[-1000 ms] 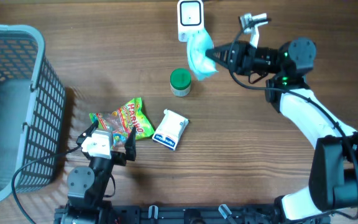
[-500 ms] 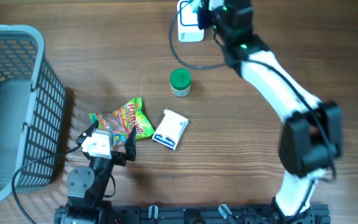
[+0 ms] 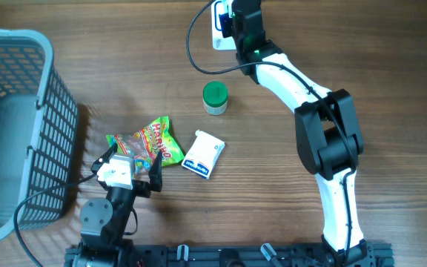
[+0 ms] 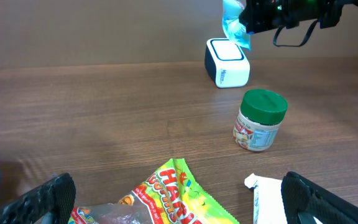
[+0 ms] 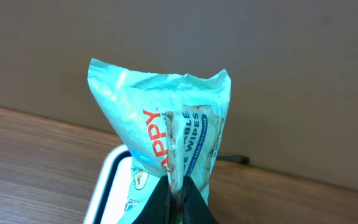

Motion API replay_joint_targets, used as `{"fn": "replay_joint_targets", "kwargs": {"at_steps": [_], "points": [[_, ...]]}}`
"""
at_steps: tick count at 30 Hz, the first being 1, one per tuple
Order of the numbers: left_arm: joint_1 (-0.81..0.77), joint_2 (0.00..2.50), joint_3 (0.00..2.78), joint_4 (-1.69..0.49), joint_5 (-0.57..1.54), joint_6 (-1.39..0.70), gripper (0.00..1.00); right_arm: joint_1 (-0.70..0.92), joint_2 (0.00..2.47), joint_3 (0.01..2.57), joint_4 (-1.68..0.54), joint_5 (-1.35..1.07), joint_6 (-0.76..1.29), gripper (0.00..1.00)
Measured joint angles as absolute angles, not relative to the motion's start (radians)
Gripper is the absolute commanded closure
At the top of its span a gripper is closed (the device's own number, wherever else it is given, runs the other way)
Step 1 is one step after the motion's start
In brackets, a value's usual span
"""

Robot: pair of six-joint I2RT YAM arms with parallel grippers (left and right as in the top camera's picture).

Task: Scan the item barcode
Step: 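Present the light-blue pouch to the white scanner with the right gripper, then carry the light-blue pouch right and drop it at the table edge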

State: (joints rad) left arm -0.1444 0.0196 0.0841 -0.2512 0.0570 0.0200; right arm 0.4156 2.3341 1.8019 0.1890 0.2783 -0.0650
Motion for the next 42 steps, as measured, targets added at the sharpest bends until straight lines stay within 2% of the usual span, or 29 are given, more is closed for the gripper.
{"fn": "replay_joint_targets", "kwargs": {"at_steps": [5,9,12,17,20,21,22,23,24,29,31,33,37,40,42], "points": [[-0.144,0.02,0.084,-0.251,0.057,0.02,0.0,0.402,2.262,1.805,-0.022,0.465,-0.065,0.96],[-0.144,0.02,0.084,-0.252,0.057,0.02,0.0,0.293,2.024,1.816,-0.324,0.585,-0.033,0.96],[-0.144,0.02,0.084,-0.251,0.057,0.02,0.0,0.068,1.959,1.832,-0.512,0.658,0.028,0.96],[-0.144,0.02,0.084,-0.251,0.057,0.02,0.0,-0.334,2.049,1.67,-0.532,0.592,0.105,0.96],[-0.144,0.02,0.084,-0.251,0.057,0.02,0.0,-0.47,2.132,1.612,-0.539,0.547,0.146,0.96],[-0.144,0.02,0.084,-0.251,0.057,0.02,0.0,-0.493,2.143,1.606,-0.543,0.542,0.154,0.53],[-0.144,0.02,0.084,-0.251,0.057,0.02,0.0,-0.508,2.143,1.604,-0.543,0.538,0.16,0.06],[-0.144,0.02,0.084,-0.251,0.057,0.02,0.0,-0.512,2.138,1.604,-0.539,0.531,0.168,0.0],[-0.144,0.02,0.084,-0.251,0.057,0.02,0.0,-0.509,2.134,1.604,-0.542,0.515,0.169,0.0],[-0.144,0.02,0.084,-0.251,0.057,0.02,0.0,-0.399,1.961,1.605,-0.636,0.307,0.25,0.0],[-0.144,0.02,0.084,-0.251,0.057,0.02,0.0,-0.252,1.822,1.612,-0.765,0.19,0.408,0.0],[-0.144,0.02,0.084,-0.251,0.057,0.02,0.0,-0.12,1.784,1.617,-0.86,0.062,0.487,0.0],[-0.144,0.02,0.084,-0.251,0.057,0.02,0.0,0.271,1.795,1.614,-0.859,-0.268,0.497,0.0],[-0.144,0.02,0.084,-0.251,0.057,0.02,0.0,0.446,1.809,1.614,-0.843,-0.303,0.495,0.0],[-0.144,0.021,0.084,-0.25,0.057,0.02,0.0,0.592,1.816,1.612,-0.949,-0.277,0.55,0.0]]}}
